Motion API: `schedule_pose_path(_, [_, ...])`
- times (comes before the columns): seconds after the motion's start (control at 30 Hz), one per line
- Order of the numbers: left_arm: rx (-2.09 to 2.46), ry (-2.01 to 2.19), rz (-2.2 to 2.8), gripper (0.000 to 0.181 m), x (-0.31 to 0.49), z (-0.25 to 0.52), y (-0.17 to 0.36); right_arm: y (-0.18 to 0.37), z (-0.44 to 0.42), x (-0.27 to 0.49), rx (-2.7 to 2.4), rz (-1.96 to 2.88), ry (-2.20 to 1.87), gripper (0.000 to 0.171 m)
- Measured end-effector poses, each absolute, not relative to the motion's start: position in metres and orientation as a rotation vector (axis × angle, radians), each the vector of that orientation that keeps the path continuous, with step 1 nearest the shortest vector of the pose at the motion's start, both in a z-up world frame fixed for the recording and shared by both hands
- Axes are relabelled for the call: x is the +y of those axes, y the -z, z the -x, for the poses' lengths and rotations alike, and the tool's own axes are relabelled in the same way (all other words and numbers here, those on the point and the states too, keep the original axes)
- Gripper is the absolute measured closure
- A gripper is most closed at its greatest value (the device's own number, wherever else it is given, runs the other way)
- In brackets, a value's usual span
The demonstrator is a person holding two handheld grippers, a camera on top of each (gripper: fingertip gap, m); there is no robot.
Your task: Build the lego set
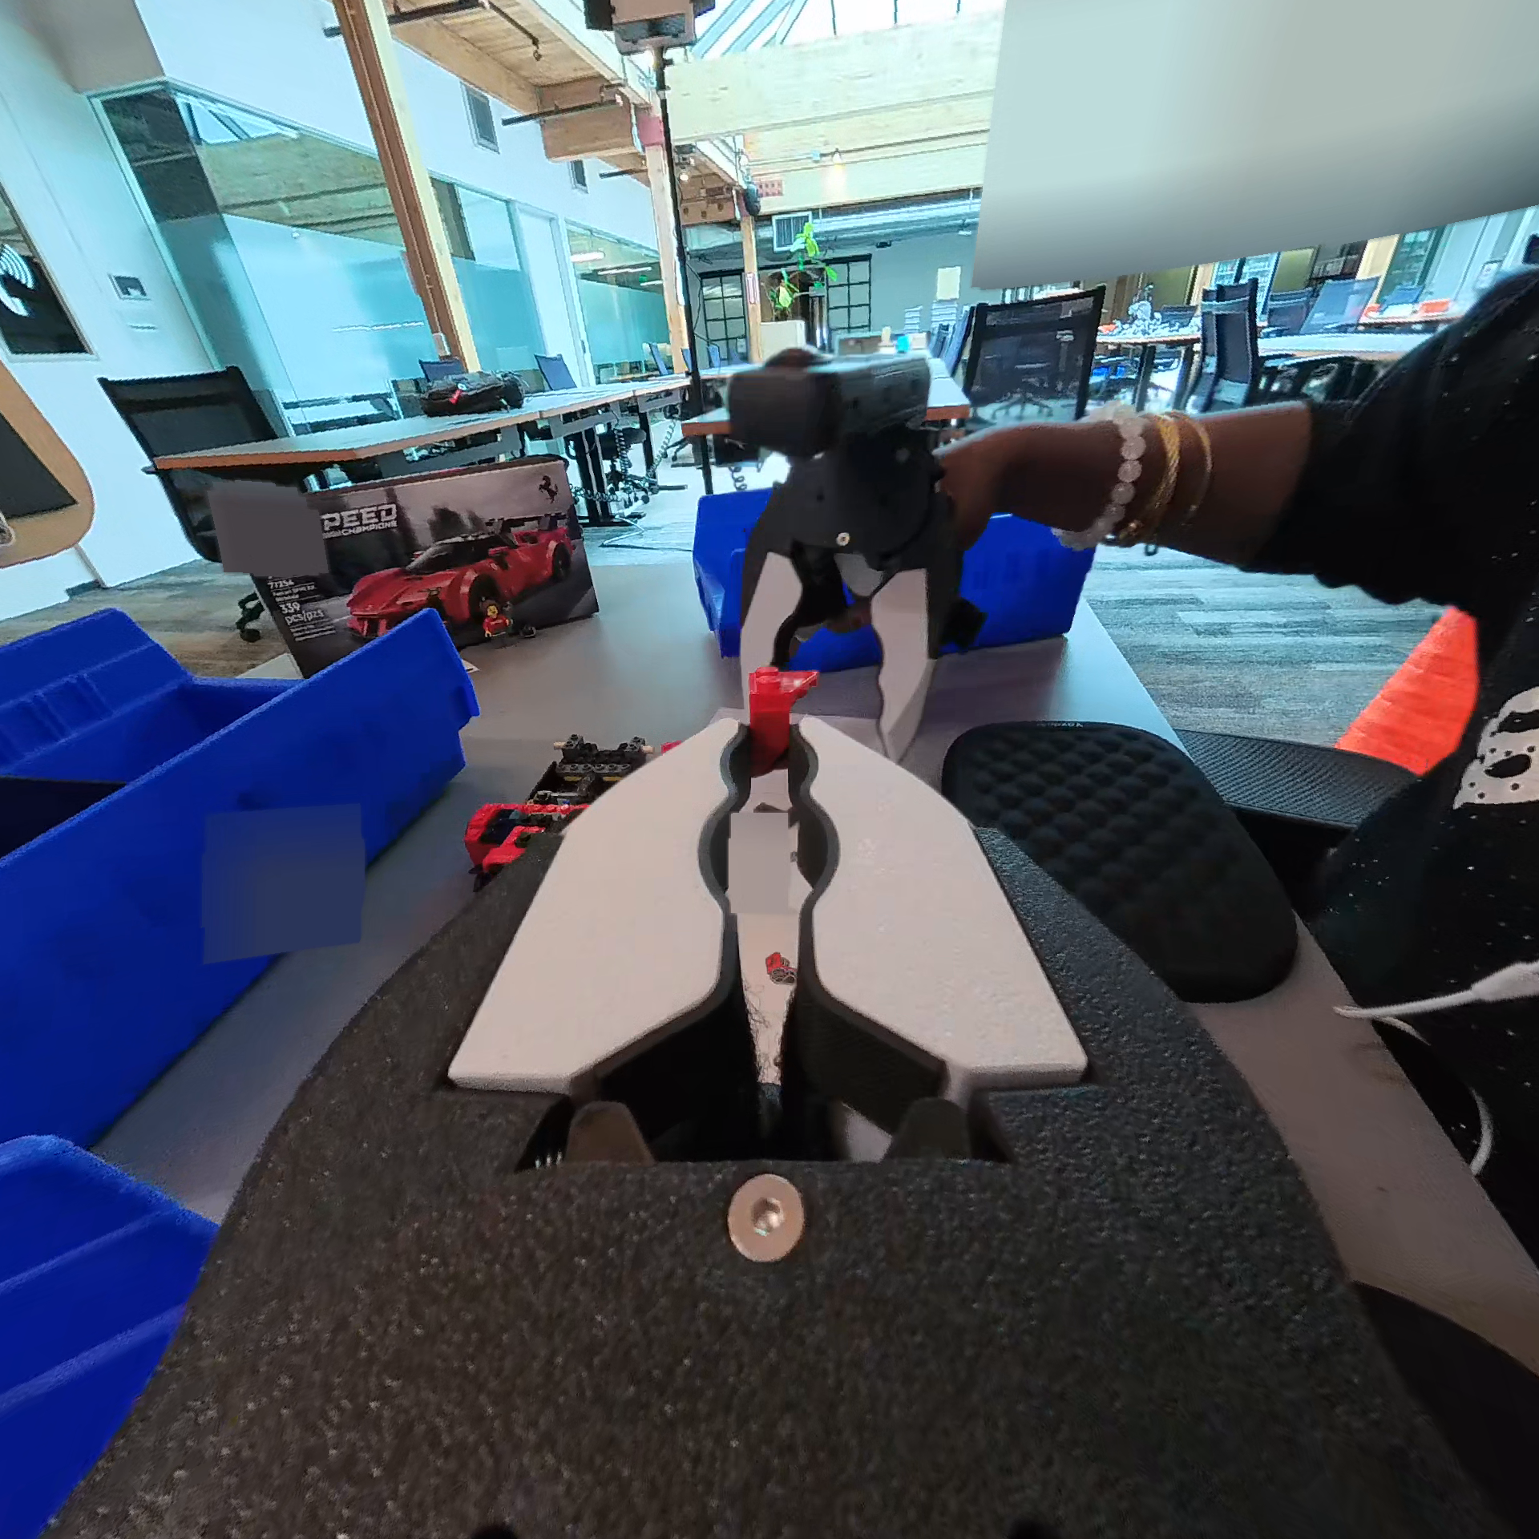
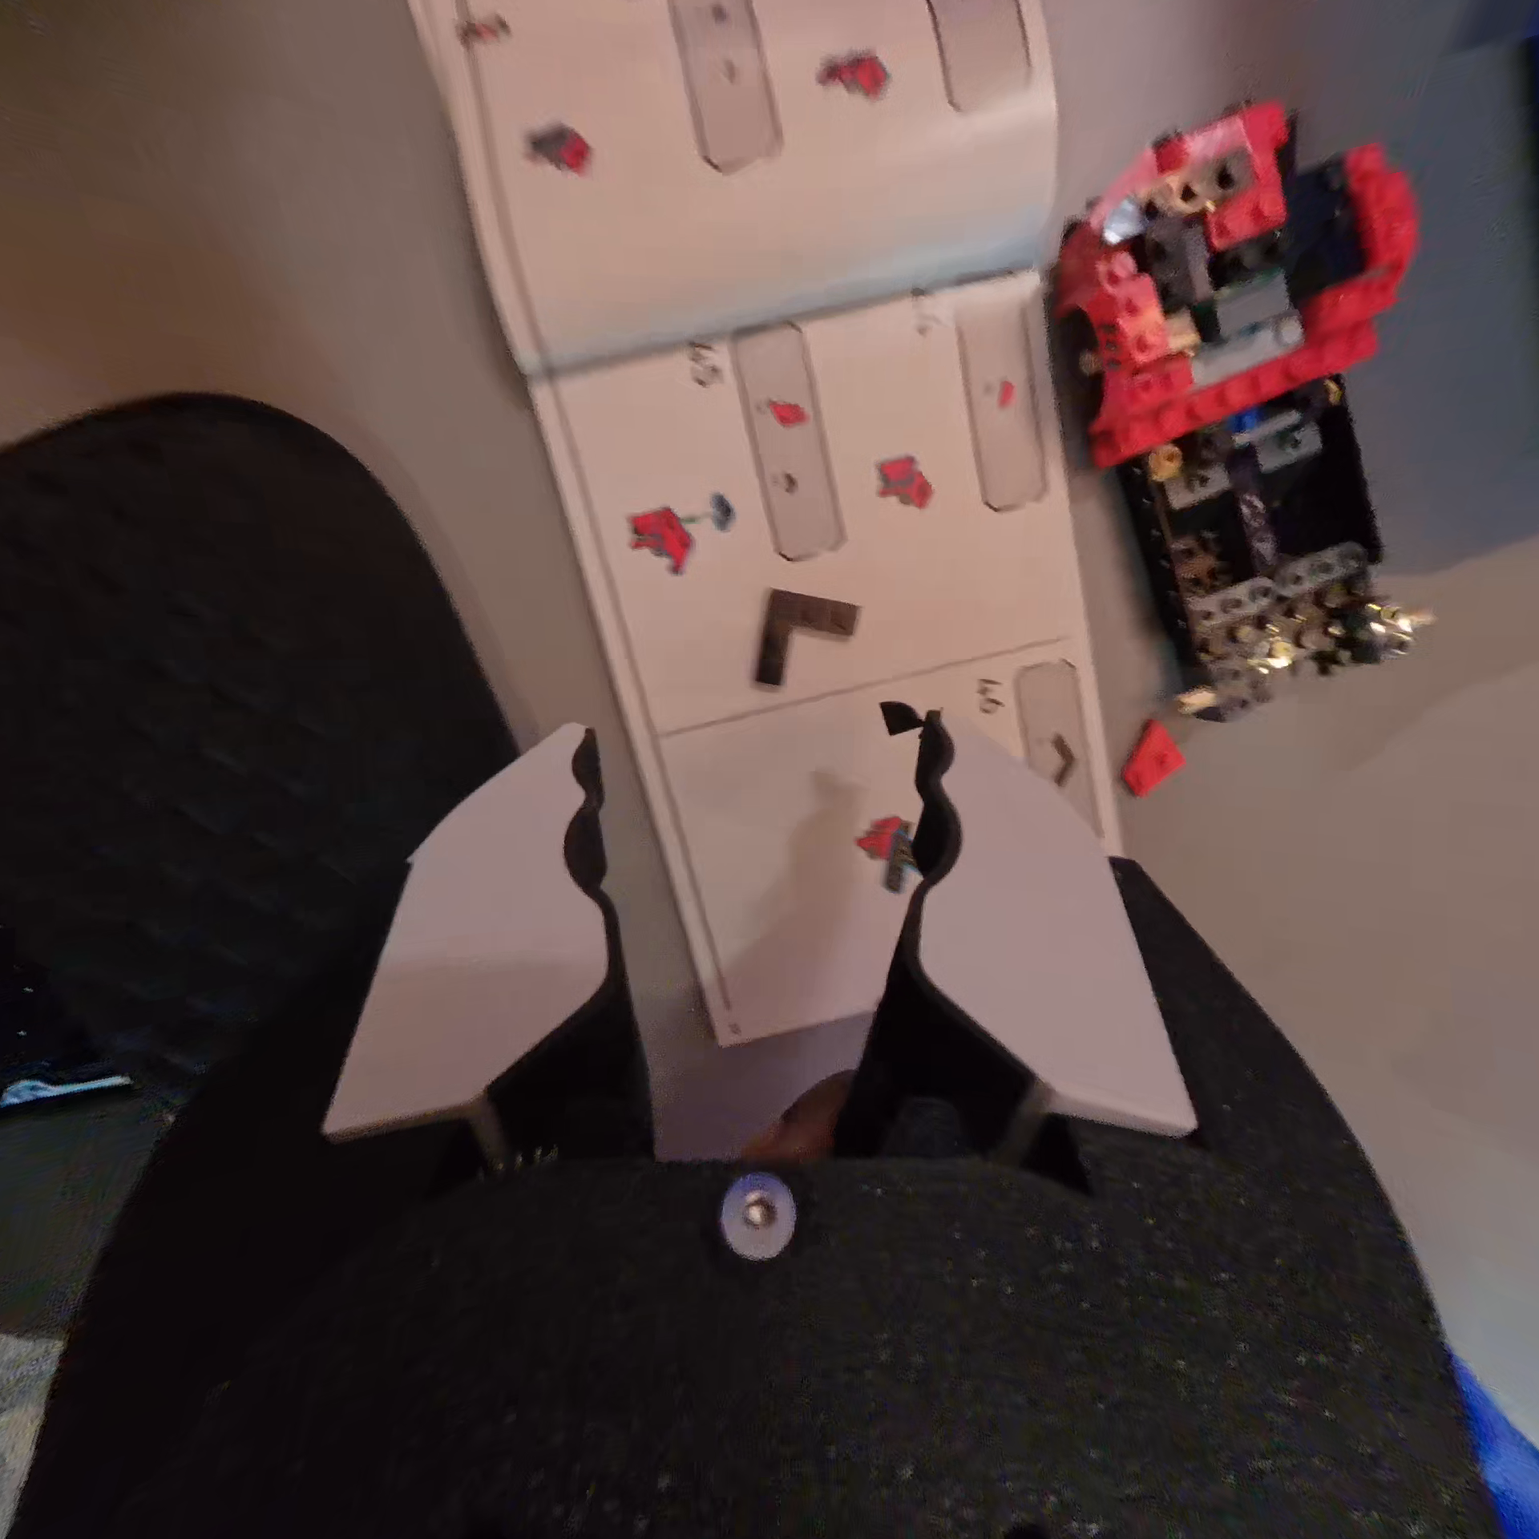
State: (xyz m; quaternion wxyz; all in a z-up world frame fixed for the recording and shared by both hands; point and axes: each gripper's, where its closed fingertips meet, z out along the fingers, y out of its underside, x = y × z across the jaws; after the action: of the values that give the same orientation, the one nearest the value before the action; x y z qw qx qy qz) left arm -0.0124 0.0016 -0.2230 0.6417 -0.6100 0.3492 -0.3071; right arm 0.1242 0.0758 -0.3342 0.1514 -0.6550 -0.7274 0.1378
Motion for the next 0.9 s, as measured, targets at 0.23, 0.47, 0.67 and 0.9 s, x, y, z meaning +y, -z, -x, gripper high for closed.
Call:
schedule_pose_path(0.23, [0.833, 0.688, 1.41, 0.174, 0.001, 0.006, 0.231, 0.306, -0.124, 0.077, -1.943, 1.757, -0.343, 0.083])
schedule_pose_path(0.47, [0.855, 0.682, 1.428, 0.174, 0.0, 0.004, 0.236, 0.318, -0.118, 0.063, -1.907, 1.853, -0.539, 0.079])
schedule_pose_path(0.67, [0.851, 0.663, 1.449, 0.174, 0.005, 0.007, 0.24, 0.314, -0.106, 0.044, -1.932, 1.745, -0.65, 0.13])
schedule_pose_path(0.9, [0.787, 0.61, 1.446, 0.174, 0.013, 0.021, 0.236, 0.319, -0.06, -0.009, -2.04, 1.585, -0.886, 0.156])
